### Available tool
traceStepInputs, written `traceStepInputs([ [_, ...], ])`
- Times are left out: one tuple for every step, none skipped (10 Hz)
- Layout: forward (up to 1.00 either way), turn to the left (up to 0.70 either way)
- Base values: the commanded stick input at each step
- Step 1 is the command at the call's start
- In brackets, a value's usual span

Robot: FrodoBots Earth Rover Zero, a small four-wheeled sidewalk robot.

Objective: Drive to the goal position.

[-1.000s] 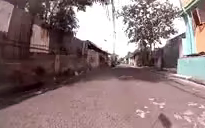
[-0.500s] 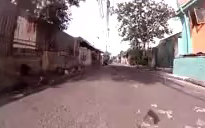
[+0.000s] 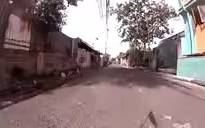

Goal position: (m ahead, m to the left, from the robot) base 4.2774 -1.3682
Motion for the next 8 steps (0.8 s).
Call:
traceStepInputs([
  [0.7, 0.0],
  [0.7, 0.0],
  [0.7, -0.02],
  [0.7, -0.03],
  [0.7, 0.0],
  [0.7, 0.0],
  [0.7, -0.01],
  [0.7, -0.05],
])
